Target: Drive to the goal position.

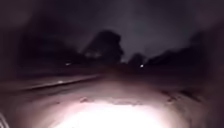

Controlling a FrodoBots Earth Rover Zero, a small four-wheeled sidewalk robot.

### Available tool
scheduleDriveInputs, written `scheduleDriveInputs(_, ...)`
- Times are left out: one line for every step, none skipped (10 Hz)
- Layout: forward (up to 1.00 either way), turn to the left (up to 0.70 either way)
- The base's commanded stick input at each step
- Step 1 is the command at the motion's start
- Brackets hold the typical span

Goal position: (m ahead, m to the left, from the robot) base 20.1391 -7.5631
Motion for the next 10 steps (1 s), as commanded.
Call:
scheduleDriveInputs(0.7,0.0)
scheduleDriveInputs(0.7,0.0)
scheduleDriveInputs(0.7,0.0)
scheduleDriveInputs(0.7,0.0)
scheduleDriveInputs(0.7,0.0)
scheduleDriveInputs(0.7,0.0)
scheduleDriveInputs(0.7,0.0)
scheduleDriveInputs(0.7,0.0)
scheduleDriveInputs(0.7,0.0)
scheduleDriveInputs(0.7,-0.1)
